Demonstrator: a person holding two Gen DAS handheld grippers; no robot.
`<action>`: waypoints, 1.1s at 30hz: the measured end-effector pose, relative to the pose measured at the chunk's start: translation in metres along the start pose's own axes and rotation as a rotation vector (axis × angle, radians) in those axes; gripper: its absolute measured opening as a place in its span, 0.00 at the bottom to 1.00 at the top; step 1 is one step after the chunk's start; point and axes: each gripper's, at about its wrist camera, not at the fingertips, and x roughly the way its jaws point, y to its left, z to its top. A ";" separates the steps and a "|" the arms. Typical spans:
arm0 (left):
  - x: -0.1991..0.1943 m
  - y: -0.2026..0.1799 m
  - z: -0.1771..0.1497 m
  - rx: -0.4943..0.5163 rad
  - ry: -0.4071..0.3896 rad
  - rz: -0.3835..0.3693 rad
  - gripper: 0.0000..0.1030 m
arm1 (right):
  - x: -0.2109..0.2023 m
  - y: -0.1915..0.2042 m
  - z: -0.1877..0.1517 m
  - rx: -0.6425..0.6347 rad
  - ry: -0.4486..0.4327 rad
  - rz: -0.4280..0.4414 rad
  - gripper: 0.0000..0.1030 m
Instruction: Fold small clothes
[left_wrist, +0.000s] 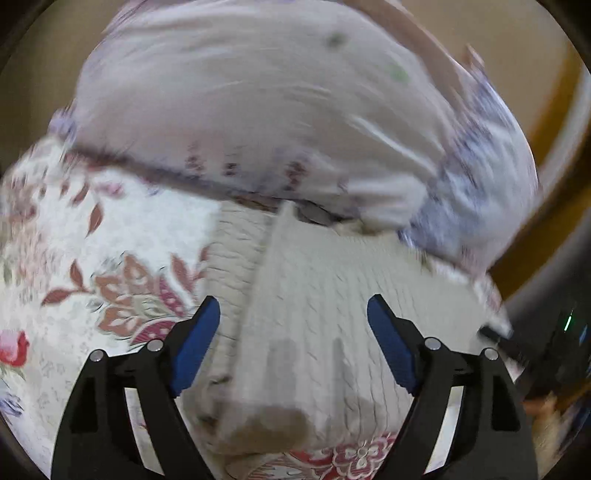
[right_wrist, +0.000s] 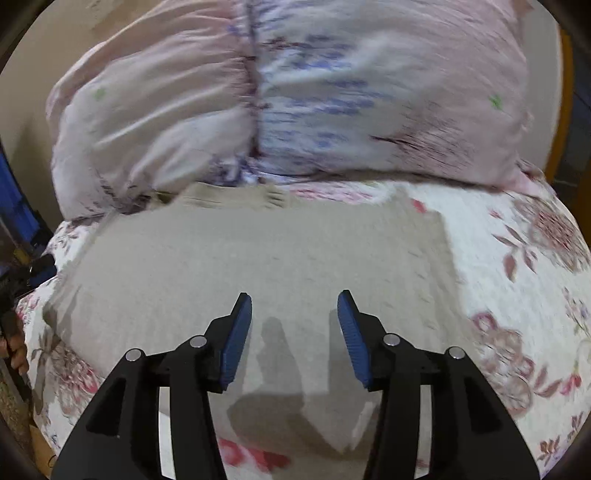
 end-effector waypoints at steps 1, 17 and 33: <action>0.001 0.009 0.004 -0.048 0.008 -0.014 0.79 | 0.005 0.009 0.003 -0.019 0.001 0.014 0.49; 0.038 0.042 0.006 -0.317 0.103 -0.144 0.68 | 0.045 0.050 0.001 -0.147 0.052 -0.042 0.51; 0.048 0.022 0.004 -0.215 0.164 -0.055 0.20 | 0.046 0.049 0.001 -0.150 0.048 -0.033 0.52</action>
